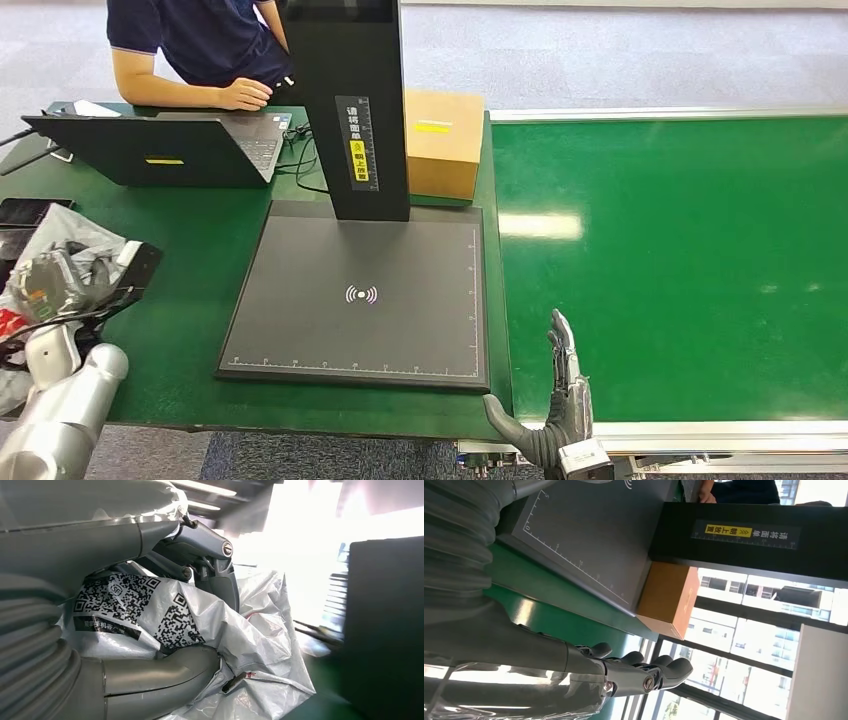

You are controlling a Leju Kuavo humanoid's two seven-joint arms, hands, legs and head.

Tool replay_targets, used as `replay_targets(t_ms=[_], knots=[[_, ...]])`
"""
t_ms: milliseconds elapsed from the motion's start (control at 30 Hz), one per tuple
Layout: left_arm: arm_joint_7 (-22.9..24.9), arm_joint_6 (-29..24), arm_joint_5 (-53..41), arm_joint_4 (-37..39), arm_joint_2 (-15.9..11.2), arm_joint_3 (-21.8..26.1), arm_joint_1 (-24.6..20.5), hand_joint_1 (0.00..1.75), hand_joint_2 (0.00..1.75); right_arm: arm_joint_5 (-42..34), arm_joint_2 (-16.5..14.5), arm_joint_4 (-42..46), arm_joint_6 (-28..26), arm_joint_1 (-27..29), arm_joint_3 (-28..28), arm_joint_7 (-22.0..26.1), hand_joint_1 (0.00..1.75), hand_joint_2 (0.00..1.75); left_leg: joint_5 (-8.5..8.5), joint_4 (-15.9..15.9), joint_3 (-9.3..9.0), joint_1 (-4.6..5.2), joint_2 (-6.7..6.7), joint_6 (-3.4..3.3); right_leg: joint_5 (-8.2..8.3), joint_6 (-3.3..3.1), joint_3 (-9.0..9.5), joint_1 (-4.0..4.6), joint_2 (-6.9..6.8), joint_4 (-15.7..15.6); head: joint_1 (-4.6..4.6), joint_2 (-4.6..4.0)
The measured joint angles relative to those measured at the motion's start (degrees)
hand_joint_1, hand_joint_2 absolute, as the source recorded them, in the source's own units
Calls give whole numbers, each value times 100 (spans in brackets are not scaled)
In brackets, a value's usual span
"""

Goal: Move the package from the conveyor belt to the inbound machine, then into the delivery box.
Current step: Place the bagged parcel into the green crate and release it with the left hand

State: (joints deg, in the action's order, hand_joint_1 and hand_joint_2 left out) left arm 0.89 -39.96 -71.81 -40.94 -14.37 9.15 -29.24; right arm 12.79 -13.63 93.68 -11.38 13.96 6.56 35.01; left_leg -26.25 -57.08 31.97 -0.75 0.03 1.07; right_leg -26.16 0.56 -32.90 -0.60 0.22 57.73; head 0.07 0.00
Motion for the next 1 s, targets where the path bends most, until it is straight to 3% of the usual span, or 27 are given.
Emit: replay_targets(t_ms=[200,333,433,633,767,833,1000], knots=[[446,-2,-401,129,-280,835,30,175,175,4,-40,2,38,1,-1,-14,0,175,-2,0,9,4,2,1,1,1,-8,-5,3,-3,1,0],[864,-2,-622,382,-505,1295,35,0,175,2,-54,2,61,-2,6,-35,0,175,-3,0,10,4,2,2,1,0,-11,-4,4,-3,-1,0],[832,-2,-591,640,-645,1609,43,0,175,-16,-54,2,53,-3,20,-52,0,175,-3,0,10,3,0,2,0,1,-14,-4,1,-3,-1,0],[-171,40,54,891,-567,2085,87,0,175,-45,-54,2,34,-2,39,-52,0,175,-3,-1,10,5,-5,2,0,1,-14,-6,-4,-4,0,0],[-1614,526,1267,883,-278,2243,133,0,175,-54,-54,2,37,-5,42,-44,0,175,-2,-2,8,10,-8,0,0,3,-10,-11,-10,-6,-1,0],[-2109,818,1802,761,-82,2194,216,0,175,-64,-54,2,42,-6,42,-23,0,175,-2,-3,8,11,-8,0,2,4,-10,-12,-8,-6,-1,0],[-2453,1354,2633,114,384,1630,547,0,175,-74,-54,2,69,-8,37,32,0,175,-3,-4,11,12,-7,-1,4,7,-11,-13,-7,-6,0,0]])
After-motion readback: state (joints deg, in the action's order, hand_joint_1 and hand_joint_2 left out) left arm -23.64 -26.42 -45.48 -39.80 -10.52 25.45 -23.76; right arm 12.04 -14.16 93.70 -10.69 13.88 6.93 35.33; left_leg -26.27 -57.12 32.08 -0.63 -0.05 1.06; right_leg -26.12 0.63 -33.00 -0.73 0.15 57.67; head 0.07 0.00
